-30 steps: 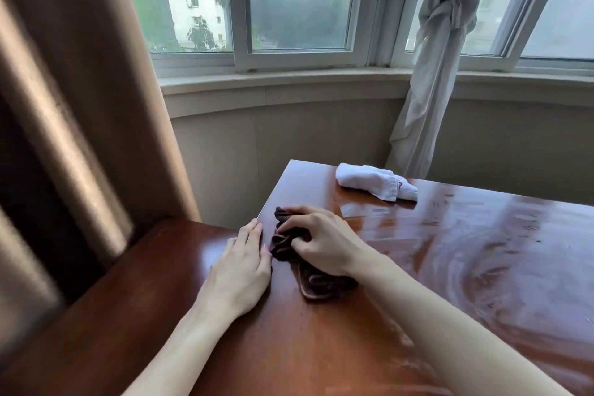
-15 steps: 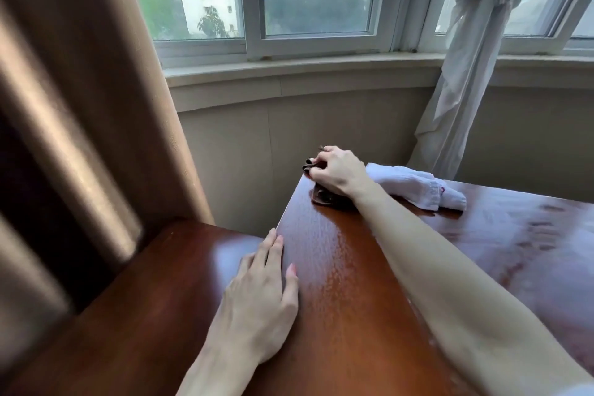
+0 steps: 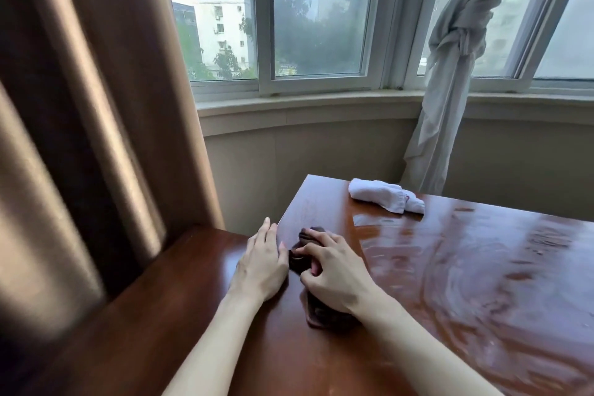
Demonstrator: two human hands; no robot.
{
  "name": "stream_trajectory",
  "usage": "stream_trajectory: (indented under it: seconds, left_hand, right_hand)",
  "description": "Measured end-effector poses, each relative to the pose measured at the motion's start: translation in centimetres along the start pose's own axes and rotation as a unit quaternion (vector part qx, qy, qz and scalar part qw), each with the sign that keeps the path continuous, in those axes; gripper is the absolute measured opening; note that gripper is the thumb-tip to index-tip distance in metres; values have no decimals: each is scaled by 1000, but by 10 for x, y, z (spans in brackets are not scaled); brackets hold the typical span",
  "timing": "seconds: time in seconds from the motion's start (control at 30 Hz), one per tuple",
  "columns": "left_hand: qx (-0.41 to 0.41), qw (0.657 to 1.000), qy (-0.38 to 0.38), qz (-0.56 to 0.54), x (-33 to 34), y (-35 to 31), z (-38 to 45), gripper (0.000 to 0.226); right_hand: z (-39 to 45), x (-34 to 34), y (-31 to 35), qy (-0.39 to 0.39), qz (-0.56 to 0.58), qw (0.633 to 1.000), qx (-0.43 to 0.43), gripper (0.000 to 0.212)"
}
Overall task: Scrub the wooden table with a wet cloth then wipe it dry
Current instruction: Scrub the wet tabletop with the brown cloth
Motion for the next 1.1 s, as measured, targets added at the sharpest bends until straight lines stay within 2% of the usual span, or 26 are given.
stream_trajectory:
  seconds: [0.17, 0.57, 0.7, 0.83, 0.9, 1.0, 1.1]
  left_hand:
    - [12, 1000, 14, 0, 5, 0, 2, 55]
    - [-24, 1000, 15, 3, 13, 10, 8, 60]
    - [-27, 1000, 12, -6, 15, 11, 9, 60]
    - [-20, 999, 26, -9, 16, 11, 10, 60]
    - [-8, 998, 18, -55, 11, 10, 12, 53]
    - [-29, 981, -68, -180, -24, 14, 2, 32]
    - [-15, 980, -102, -169, -59, 15, -24, 26]
  right_hand:
    - [6, -1, -9, -2, 30, 999, 17, 51]
    - [217, 6, -110, -54, -46, 990, 125, 35]
    - [250, 8, -121, -48, -61, 987, 143, 35]
    - [217, 4, -93, -49, -49, 992, 102, 33]
    - [182, 4, -65, -37, -25, 996, 77, 32]
    - [117, 10, -11, -8, -2, 1000, 9, 34]
    - [52, 19, 45, -2, 24, 997, -69, 40]
Point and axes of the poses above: each hand's wrist, its own z-axis towards the middle knuckle, its own x-axis out of the palm, y = z × x, the point moved 9 cm from there along z, towards the middle knuckle, and after that the axes turned 2 degrees about -z, right-handed, at the moved point
